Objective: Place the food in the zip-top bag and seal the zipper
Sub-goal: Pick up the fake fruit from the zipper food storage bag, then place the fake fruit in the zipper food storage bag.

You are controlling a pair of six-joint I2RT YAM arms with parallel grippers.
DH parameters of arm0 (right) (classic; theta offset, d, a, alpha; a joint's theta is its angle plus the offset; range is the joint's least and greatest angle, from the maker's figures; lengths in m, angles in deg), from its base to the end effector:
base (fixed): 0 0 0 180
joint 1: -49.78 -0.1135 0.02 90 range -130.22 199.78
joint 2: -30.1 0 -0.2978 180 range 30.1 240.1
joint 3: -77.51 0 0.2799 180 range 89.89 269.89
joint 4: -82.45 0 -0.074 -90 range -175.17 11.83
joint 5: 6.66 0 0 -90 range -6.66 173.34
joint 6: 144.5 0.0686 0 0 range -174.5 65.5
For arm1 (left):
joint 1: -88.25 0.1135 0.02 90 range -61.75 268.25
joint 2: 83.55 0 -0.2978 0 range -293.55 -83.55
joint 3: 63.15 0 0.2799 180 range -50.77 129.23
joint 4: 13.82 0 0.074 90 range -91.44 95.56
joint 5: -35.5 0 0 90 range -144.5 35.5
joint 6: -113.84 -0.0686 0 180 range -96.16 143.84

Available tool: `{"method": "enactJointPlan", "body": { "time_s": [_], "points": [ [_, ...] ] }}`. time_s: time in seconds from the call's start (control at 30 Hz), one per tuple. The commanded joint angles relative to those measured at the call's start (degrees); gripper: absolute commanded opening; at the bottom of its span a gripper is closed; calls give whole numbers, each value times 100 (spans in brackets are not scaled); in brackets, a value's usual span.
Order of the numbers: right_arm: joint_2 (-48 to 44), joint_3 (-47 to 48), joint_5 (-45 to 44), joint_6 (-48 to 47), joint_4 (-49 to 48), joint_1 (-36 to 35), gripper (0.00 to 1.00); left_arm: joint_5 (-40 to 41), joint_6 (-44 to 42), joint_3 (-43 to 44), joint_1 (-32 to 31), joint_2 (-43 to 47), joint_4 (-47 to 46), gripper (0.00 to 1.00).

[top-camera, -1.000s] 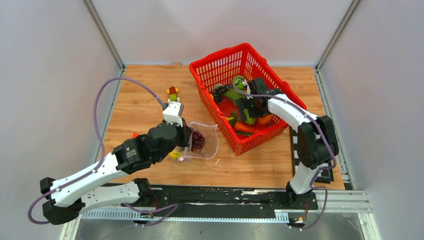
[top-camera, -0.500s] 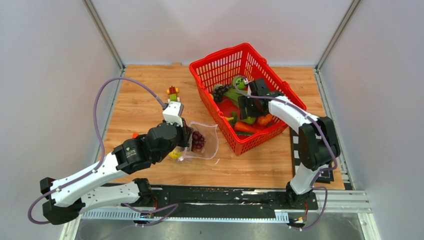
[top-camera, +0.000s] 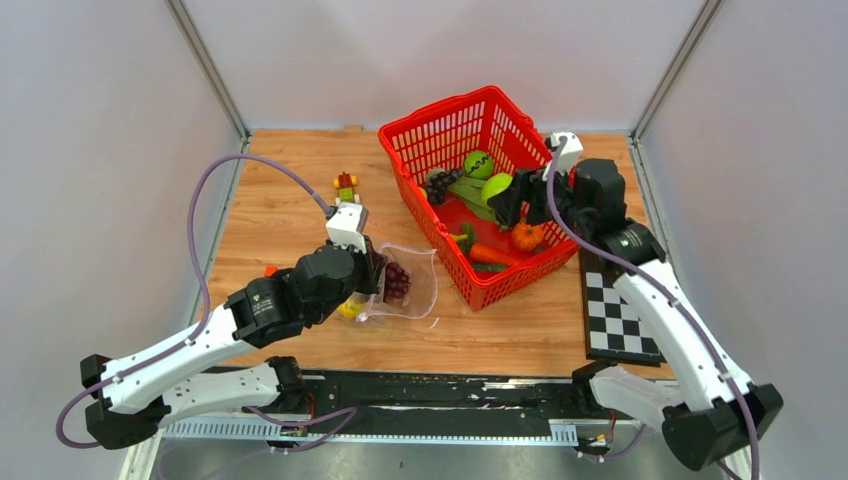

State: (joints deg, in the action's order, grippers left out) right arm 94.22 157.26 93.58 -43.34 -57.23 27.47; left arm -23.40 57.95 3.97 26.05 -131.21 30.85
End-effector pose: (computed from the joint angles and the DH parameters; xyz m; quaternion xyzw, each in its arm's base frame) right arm 0.2619 0.1207 0.3977 -0.1294 0.8299 0.2267 0.4930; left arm 0.1262 -0.1634 0.3703 0.0581 0.8240 -0.2335 0.5130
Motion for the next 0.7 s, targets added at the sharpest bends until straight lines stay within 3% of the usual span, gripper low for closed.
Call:
{"method": "enactJointPlan", "body": {
  "time_s": [0.0,0.1,0.23,0.43,0.67],
  "points": [
    [-602,-523,1531,586,-950,-12,40,-47,-66,107,17,-14,-256,0],
    [-901,-773,2642,774,-1563,-168,39,-77,-70,107,19,-22,-265,0],
    [-1009,-822,3033,558,-1608,-730,39,-108,-51,115,17,-24,-287,0],
    [-659,-648,2683,-116,-1265,-2211,39,-157,-51,172,14,-11,-311,0],
    [181,-350,1091,-468,-807,-3318,38,-222,-8,167,15,105,-310,0]
  ]
}}
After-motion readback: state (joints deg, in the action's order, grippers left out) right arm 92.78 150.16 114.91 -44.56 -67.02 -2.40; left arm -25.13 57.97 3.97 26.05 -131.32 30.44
